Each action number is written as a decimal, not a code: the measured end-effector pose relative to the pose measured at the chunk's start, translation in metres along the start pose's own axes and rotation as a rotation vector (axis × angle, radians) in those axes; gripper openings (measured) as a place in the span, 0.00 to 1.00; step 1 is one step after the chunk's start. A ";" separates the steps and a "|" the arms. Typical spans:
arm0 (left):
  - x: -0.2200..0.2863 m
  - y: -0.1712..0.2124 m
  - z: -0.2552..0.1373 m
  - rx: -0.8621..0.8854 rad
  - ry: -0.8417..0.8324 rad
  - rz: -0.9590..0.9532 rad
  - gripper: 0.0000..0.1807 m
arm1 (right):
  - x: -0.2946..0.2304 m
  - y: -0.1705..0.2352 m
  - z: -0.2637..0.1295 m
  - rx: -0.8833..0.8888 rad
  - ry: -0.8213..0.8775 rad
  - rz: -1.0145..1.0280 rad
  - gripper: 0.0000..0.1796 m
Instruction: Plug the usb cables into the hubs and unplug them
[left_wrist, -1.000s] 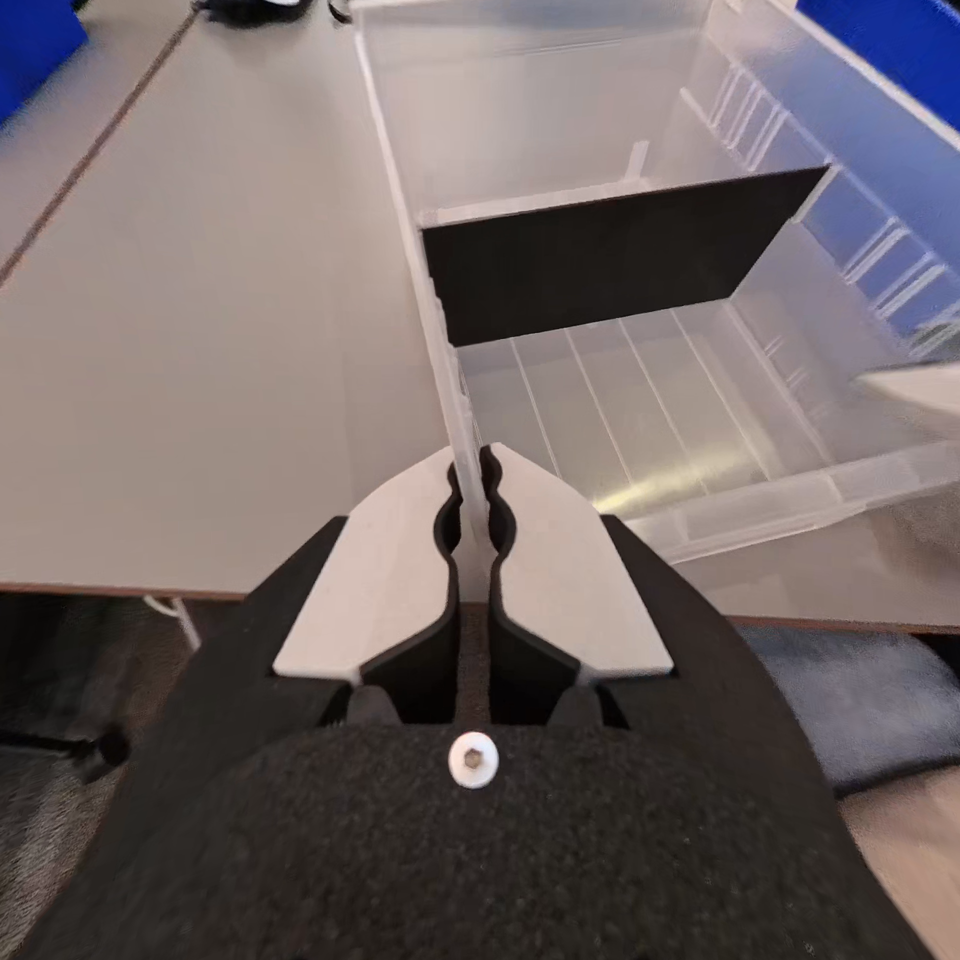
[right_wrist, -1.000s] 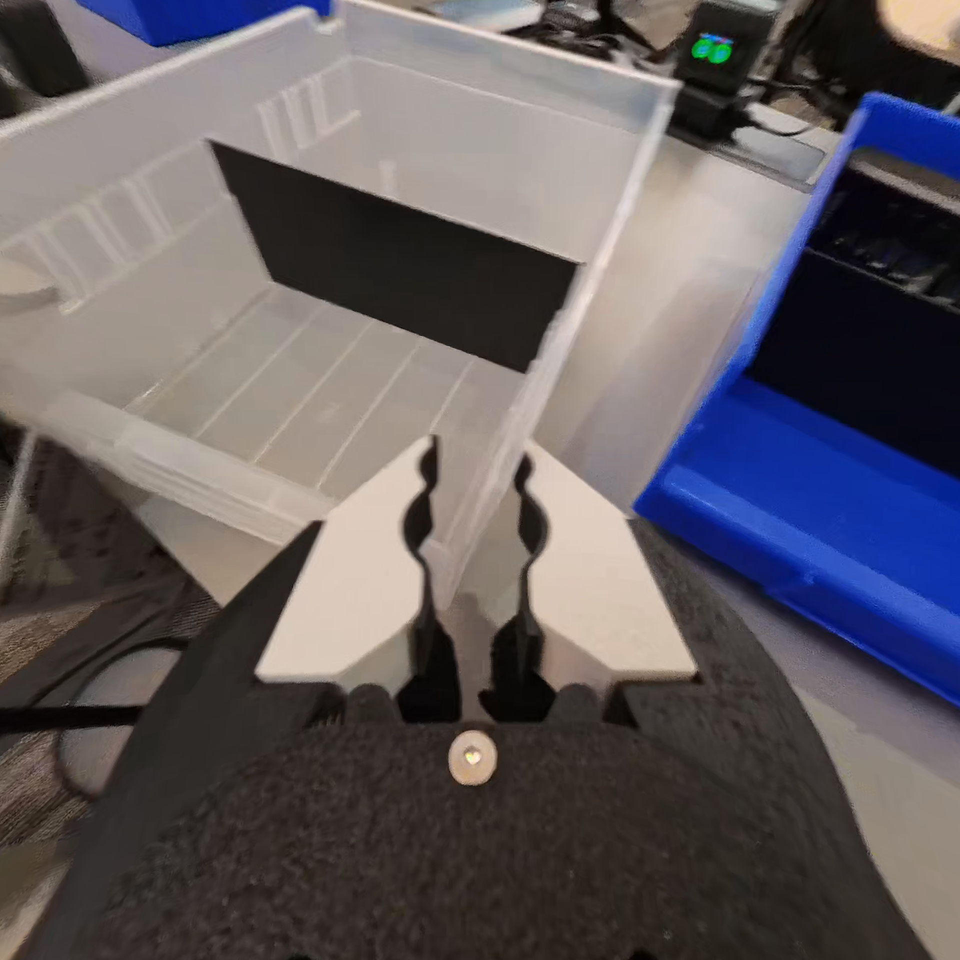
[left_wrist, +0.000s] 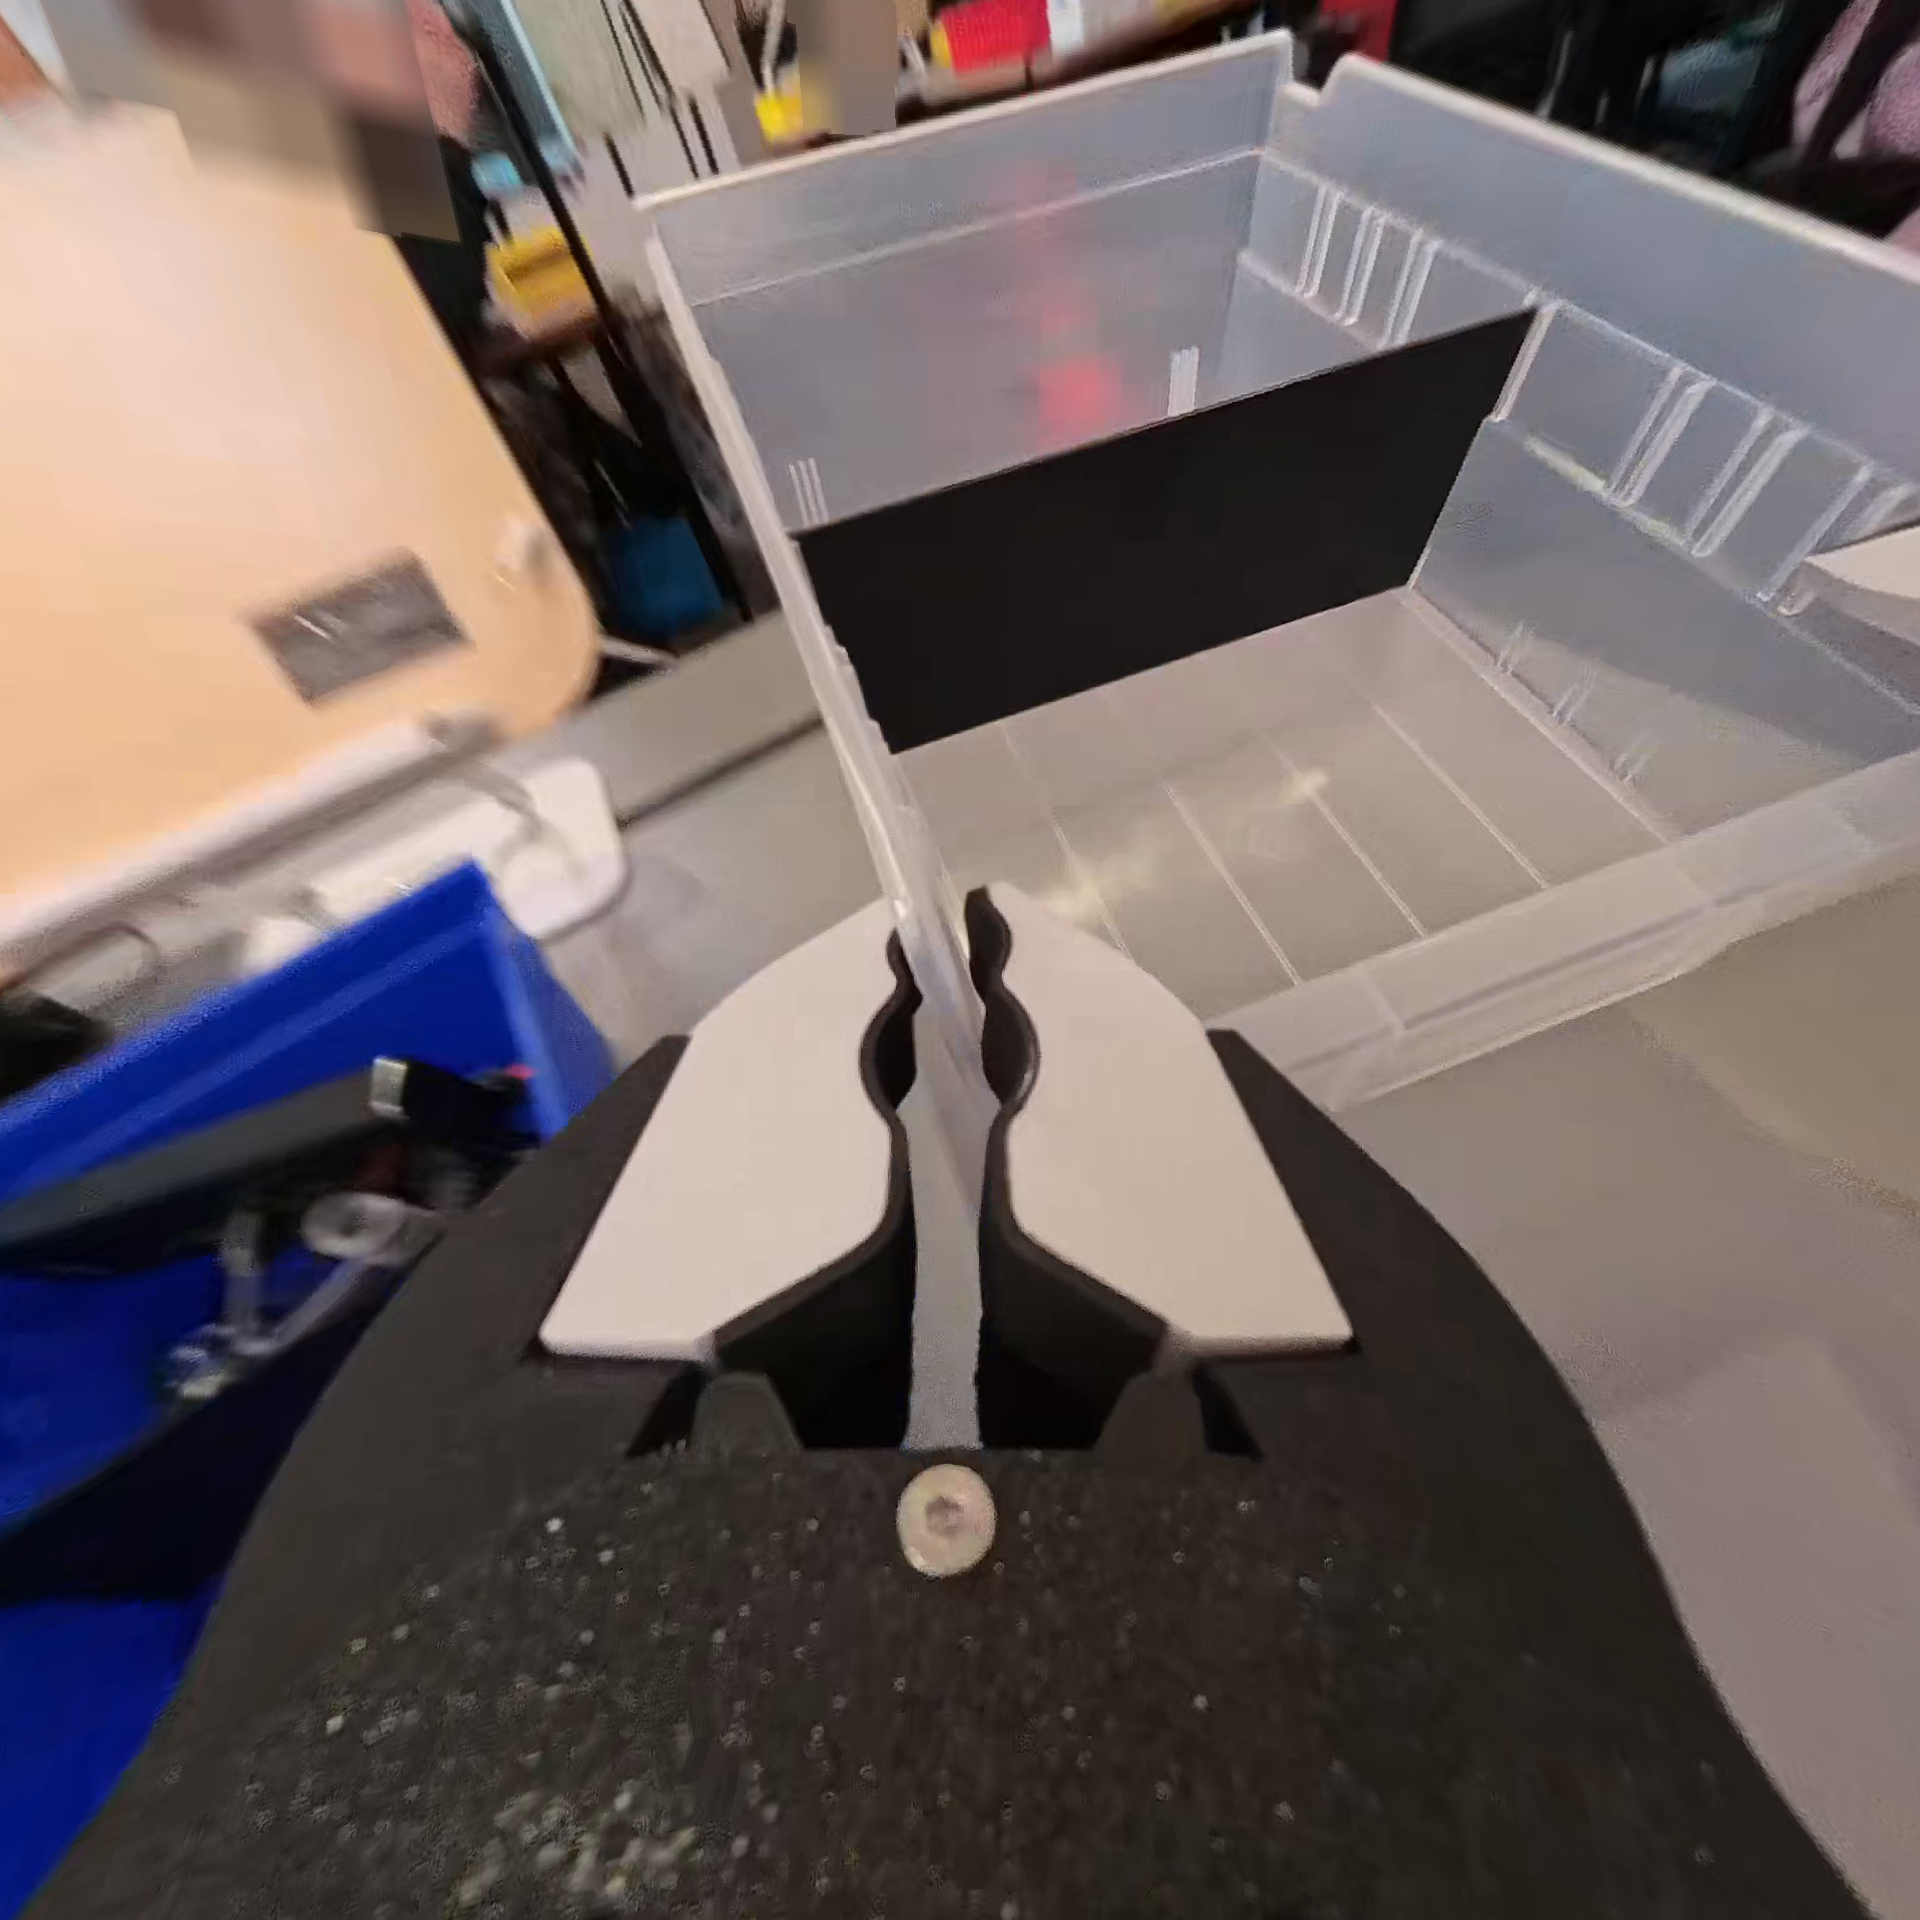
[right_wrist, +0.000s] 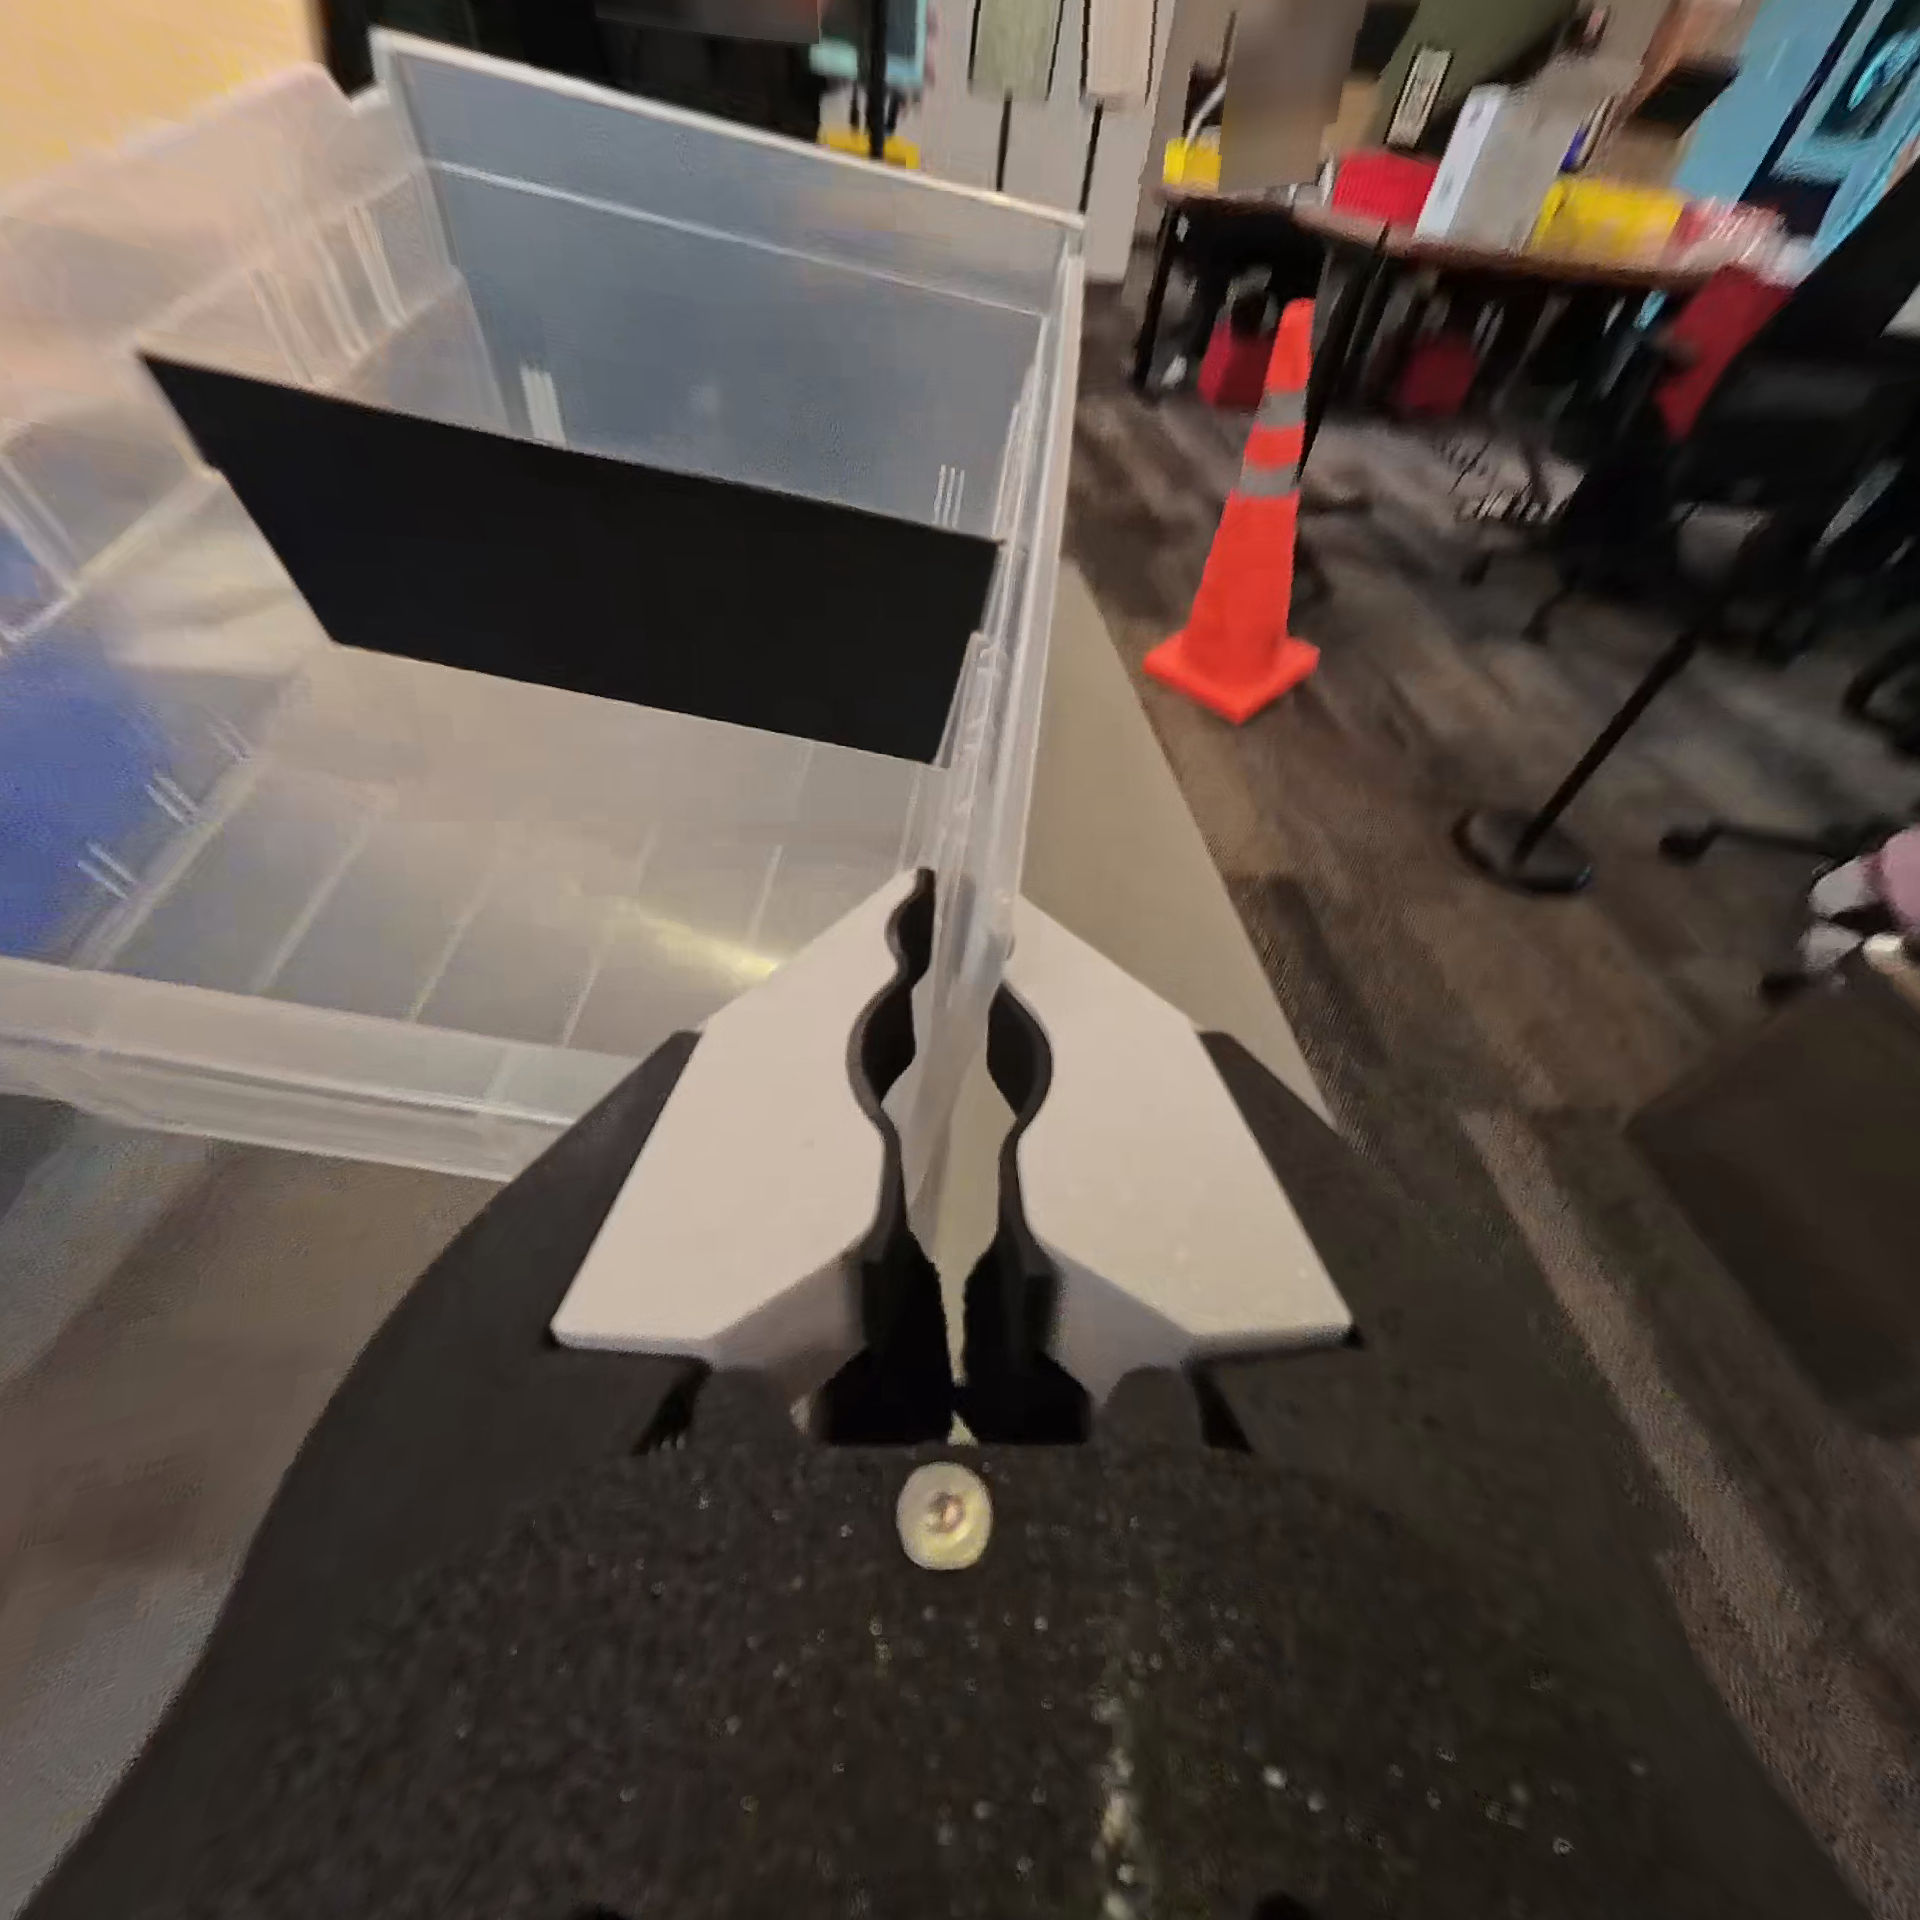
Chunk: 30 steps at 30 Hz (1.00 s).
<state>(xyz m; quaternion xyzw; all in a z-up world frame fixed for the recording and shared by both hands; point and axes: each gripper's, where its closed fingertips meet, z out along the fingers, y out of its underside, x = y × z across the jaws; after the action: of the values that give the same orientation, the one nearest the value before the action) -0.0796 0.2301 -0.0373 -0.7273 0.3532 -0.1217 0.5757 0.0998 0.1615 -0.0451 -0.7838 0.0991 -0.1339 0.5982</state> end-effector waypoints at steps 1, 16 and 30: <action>0.010 0.014 0.009 -0.027 0.012 -0.016 0.04 | 0.006 0.016 0.006 -0.034 -0.013 0.010 0.03; 0.037 0.084 0.007 -0.185 0.216 -0.219 0.10 | -0.003 0.078 0.045 -0.253 -0.085 0.065 0.04; -0.219 0.133 -0.141 -0.041 -0.227 -0.251 0.38 | -0.242 -0.016 -0.059 0.036 -0.575 0.042 0.21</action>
<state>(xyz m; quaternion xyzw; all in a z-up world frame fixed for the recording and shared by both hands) -0.3690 0.2554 -0.0661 -0.7864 0.1948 -0.1023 0.5772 -0.1479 0.1880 -0.0372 -0.7766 -0.0609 0.1046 0.6182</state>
